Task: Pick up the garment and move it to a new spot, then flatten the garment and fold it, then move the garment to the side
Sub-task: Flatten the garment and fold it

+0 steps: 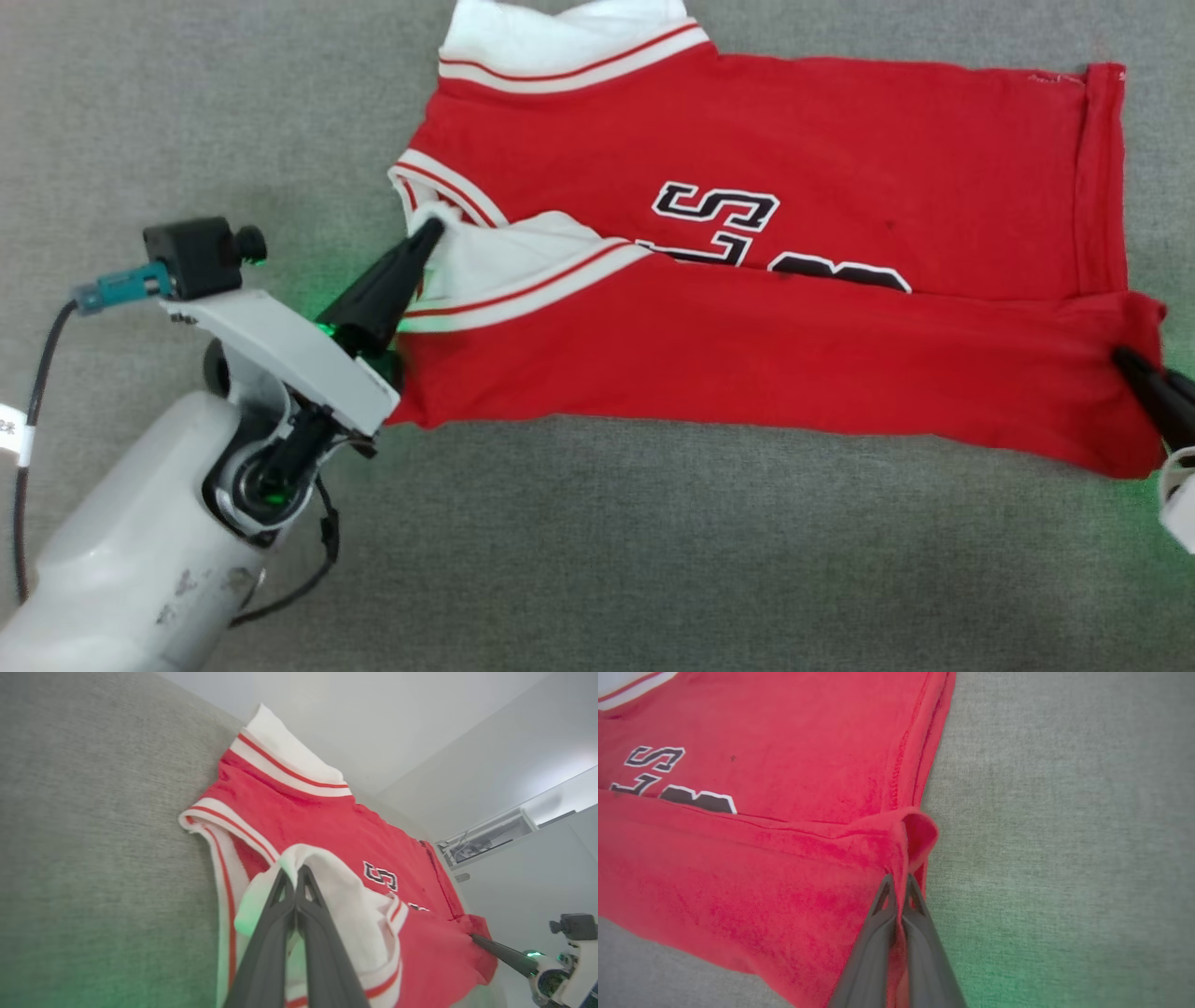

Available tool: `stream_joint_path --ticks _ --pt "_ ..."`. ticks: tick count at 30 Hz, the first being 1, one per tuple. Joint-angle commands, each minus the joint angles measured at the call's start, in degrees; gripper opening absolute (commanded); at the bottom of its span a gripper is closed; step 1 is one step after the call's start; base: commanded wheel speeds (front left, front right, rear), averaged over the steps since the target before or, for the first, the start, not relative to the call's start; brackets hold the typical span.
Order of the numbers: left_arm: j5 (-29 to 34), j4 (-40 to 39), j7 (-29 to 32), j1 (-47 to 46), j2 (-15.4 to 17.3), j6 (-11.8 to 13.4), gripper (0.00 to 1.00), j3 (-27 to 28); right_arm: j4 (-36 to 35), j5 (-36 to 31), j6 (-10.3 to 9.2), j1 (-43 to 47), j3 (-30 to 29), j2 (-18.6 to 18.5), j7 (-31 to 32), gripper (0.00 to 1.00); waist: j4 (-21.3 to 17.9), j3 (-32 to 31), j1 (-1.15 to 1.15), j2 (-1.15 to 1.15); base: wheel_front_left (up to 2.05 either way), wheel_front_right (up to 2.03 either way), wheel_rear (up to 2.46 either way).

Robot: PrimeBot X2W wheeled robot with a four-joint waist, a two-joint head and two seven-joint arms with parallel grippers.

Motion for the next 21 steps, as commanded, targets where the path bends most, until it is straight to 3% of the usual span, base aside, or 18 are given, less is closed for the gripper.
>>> stream_joint_path --ticks 1,7,8,9,10,11,12,18,21 --pt "1.0 2.2 -0.5 -1.3 -0.1 -0.2 0.0 -0.5 0.7 -0.5 -0.04 -0.7 0.7 0.7 -0.9 0.0 -0.5 1.0 0.0 0.0 0.0 0.0 0.0" --pt "5.0 9.9 -1.2 -3.5 -0.3 -0.1 0.0 -3.9 2.9 -0.8 -0.04 -2.7 3.5 1.0 -3.4 0.0 -1.1 1.5 0.0 0.0 0.0 0.0 0.0" --pt "5.5 10.7 -1.4 -3.8 -0.2 -0.1 0.05 -4.4 3.4 -0.9 -0.04 -3.0 3.8 1.0 -3.9 0.0 -1.1 1.3 0.0 0.0 0.0 0.0 0.0" --pt "5.6 11.4 -1.5 -4.0 -0.4 -0.1 0.13 -4.8 3.6 -1.1 -0.04 -3.3 4.0 0.9 -4.6 0.21 -1.0 1.0 0.0 0.0 0.0 0.0 0.0" --pt "5.3 11.8 -1.0 -4.0 -0.5 -0.1 0.29 -5.3 3.9 -1.0 -0.04 -3.5 4.2 0.9 -5.1 0.46 -1.0 0.7 0.0 0.0 0.0 0.0 0.0" --pt "5.6 12.2 -0.6 -4.2 -0.4 -0.1 0.81 -6.0 4.2 -1.1 -0.04 -3.7 4.2 0.9 -5.6 0.92 -0.9 0.3 0.0 0.0 0.0 0.0 0.0" --pt "6.2 12.7 -0.2 -4.6 0.1 0.0 1.0 -6.6 4.6 -1.3 -0.04 -3.8 4.1 0.9 -6.0 1.0 -0.7 -0.2 0.0 0.0 0.0 0.0 0.0" --pt "12.1 14.6 0.8 -7.8 1.8 -0.1 1.0 -10.5 5.7 -1.4 -0.04 -3.4 2.9 1.3 -7.0 1.0 0.3 -4.3 0.0 0.0 0.0 0.0 0.0" --pt "14.3 13.7 4.3 -9.5 3.8 0.5 1.0 -12.4 5.5 -1.4 -0.04 -3.0 2.0 1.5 -7.4 1.0 0.9 -6.4 0.0 0.0 0.0 0.0 0.0"
